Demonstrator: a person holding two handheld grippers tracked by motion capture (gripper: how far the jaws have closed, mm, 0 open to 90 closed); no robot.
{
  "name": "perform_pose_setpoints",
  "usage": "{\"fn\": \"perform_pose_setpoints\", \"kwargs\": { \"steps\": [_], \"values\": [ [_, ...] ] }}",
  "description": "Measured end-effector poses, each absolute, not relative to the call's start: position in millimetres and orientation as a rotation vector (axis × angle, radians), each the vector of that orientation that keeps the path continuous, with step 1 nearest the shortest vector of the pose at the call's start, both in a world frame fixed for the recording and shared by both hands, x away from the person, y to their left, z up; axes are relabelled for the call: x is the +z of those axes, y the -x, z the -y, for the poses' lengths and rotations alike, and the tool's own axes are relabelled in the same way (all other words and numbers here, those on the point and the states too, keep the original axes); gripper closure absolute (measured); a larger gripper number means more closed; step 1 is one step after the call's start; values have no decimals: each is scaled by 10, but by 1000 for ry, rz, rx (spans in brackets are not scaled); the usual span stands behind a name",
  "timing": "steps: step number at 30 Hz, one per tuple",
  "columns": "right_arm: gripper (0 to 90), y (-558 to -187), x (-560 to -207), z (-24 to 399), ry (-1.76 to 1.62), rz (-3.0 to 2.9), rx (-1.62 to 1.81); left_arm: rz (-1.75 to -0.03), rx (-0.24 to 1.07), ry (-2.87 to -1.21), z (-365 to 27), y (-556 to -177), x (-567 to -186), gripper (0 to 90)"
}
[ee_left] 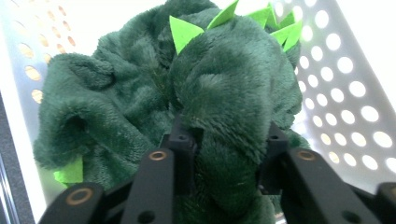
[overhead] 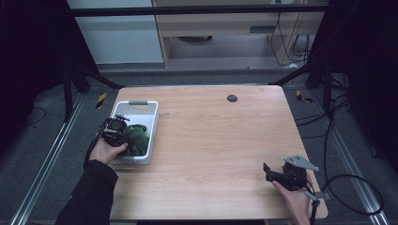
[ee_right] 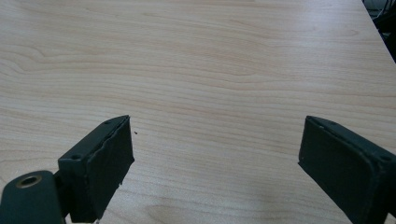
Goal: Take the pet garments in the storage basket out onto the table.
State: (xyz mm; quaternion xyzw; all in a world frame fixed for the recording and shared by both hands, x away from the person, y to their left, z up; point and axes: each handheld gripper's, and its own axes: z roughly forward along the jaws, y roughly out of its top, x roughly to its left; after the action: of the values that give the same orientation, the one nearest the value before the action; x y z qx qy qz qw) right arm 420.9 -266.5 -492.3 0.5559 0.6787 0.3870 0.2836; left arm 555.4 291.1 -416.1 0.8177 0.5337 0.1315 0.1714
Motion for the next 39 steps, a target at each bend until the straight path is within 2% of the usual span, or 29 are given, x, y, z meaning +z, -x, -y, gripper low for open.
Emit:
{"fn": "perform_pose_setpoints", "kwargs": {
  "steps": [5,11,39],
  "values": [
    [99,-4211,-4926,2664,-1490,-1821,1033,-1516,363,-2328,-2903,-5563,-4149,740],
    [100,-4212,-4927,2668,-1492,-1824,1036,-1502,330,-2317,-2917,-5545,-4111,774],
    [100,-4211,-4927,2666,-1491,-1822,1034,-1399,458,-2215,-2998,-5289,-3419,784]
  ]
}}
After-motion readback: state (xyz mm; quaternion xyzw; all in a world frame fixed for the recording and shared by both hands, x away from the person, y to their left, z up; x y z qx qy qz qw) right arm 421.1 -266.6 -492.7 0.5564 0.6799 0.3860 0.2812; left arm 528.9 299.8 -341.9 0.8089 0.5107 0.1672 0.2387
